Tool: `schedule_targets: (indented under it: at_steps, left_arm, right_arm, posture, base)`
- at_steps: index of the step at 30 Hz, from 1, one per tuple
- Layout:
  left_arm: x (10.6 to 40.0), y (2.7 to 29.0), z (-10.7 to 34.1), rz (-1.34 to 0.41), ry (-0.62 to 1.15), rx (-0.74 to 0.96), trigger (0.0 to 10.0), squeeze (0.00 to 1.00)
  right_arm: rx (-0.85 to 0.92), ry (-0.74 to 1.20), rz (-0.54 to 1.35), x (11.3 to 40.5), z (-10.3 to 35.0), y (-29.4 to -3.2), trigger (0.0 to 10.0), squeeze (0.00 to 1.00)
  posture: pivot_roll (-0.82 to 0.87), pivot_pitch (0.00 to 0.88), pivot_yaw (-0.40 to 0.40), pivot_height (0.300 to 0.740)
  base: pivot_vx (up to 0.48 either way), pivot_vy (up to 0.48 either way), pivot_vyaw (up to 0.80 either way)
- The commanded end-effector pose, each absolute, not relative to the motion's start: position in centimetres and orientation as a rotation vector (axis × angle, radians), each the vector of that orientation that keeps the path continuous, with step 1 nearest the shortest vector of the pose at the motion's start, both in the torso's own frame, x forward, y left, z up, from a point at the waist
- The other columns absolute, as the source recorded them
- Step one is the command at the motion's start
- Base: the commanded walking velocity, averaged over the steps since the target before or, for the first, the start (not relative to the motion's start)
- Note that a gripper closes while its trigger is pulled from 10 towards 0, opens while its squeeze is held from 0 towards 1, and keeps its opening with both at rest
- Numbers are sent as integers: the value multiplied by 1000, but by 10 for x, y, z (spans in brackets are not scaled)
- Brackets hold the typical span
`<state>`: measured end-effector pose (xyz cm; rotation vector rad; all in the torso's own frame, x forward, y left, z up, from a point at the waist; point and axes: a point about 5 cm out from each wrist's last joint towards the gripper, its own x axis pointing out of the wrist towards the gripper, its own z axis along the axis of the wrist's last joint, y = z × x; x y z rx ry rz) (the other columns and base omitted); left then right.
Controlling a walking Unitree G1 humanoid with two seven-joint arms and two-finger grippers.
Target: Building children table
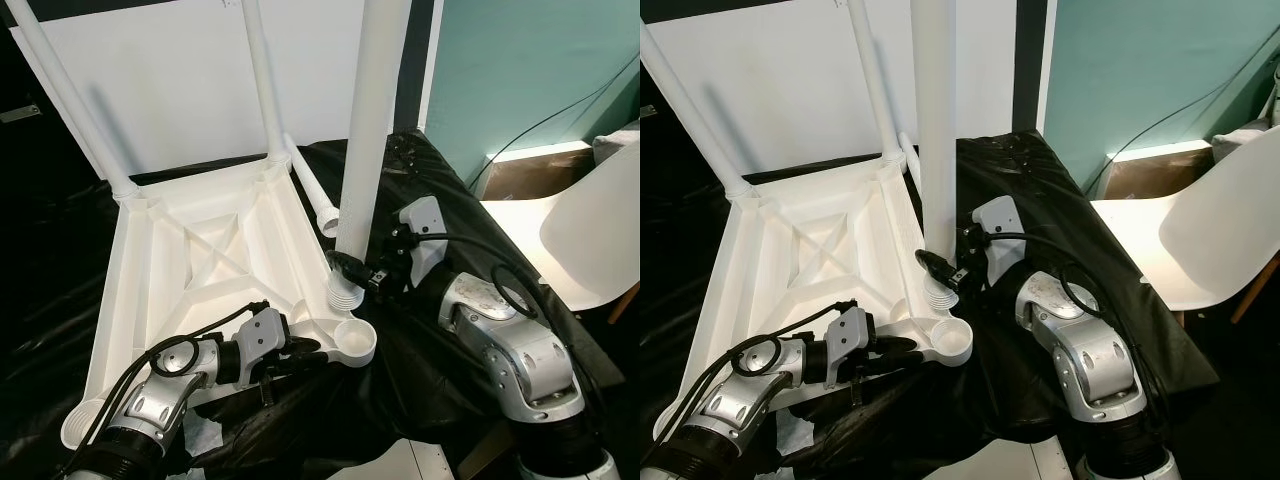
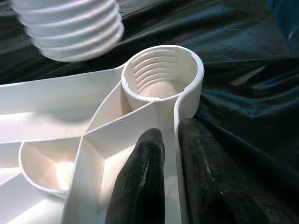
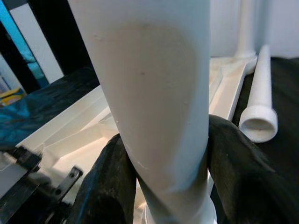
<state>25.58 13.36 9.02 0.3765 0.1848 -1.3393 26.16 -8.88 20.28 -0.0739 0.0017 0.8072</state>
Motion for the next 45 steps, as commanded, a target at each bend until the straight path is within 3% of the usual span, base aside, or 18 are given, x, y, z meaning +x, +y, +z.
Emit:
schedule_targets:
  at_steps: [1,16,31,45]
  left_arm:
    - [261,141,75,-1155,239,377,10000,0]
    - [262,139,75,-1150,233,369,10000,0]
    - [263,141,75,-1133,224,364,10000,0]
    - [260,139,72,-1131,223,353,10000,0]
  right_arm:
    - [-60,17,831,257,204,-92,10000,0]
    - [-39,90,868,250,196,-98,10000,0]
    - [-163,288,922,244,145,-116,10000,0]
    - [-266,337,1040,239,111,-117,10000,0]
  posture:
    - [-126,0,67,740]
    - [-129,0,62,740]
    - [-113,0,60,740]
    - [-102,0,52,740]
  base:
    - [0,0,0]
    - [0,0,0]
    - [0,0,0]
    - [0,0,0]
